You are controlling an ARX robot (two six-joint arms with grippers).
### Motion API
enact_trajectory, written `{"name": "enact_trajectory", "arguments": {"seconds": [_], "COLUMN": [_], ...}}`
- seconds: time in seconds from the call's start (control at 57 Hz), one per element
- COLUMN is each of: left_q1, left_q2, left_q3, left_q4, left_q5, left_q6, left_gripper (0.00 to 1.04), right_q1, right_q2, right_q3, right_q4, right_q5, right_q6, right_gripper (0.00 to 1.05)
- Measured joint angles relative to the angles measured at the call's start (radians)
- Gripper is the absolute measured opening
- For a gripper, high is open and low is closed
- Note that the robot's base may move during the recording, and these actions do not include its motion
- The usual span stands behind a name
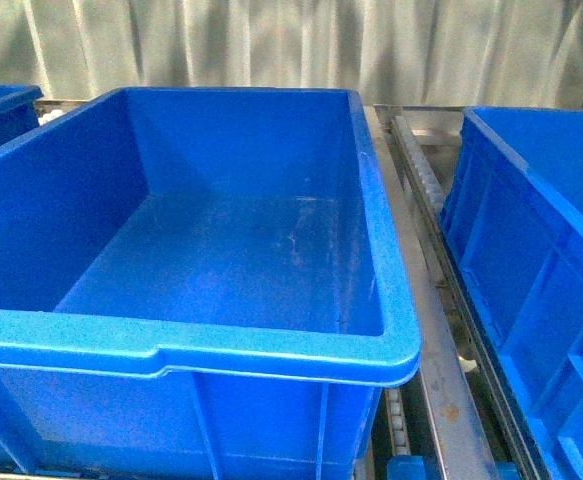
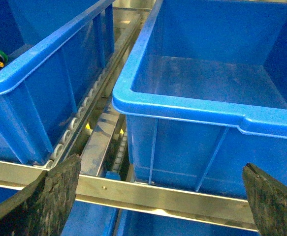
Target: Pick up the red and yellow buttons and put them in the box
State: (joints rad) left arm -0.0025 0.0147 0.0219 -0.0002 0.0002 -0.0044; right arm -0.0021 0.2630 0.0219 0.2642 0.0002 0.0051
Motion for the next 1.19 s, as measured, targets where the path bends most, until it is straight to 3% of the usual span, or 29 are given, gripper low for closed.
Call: {"name": "enact_trajectory", "arguments": {"seconds": [0.333, 0.439, 0.807, 1.193], "left_q1": [0.000, 0.000, 0.000, 0.000], "left_q2": [0.000, 0.000, 0.000, 0.000], "left_q3": [0.000, 0.000, 0.000, 0.000], "left_q4": [0.000, 0.000, 0.000, 0.000], "left_q5": [0.000, 0.000, 0.000, 0.000], "left_q6": [0.000, 0.000, 0.000, 0.000], "left_gripper": [0.97, 0.97, 0.97, 0.97], "right_q1": [0.000, 0.001, 0.001, 0.001], "right_q2": [-0.087, -0.226, -0.258, -0.258], "right_q3": [0.000, 0.000, 0.000, 0.000], "right_q4": [-0.086, -0.253, -0.262, -0.262], "right_q5": [0.000, 0.000, 0.000, 0.000], "right_q6": [0.000, 0.000, -0.002, -0.002], "right_gripper": [0.04, 0.04, 0.04, 0.69]}}
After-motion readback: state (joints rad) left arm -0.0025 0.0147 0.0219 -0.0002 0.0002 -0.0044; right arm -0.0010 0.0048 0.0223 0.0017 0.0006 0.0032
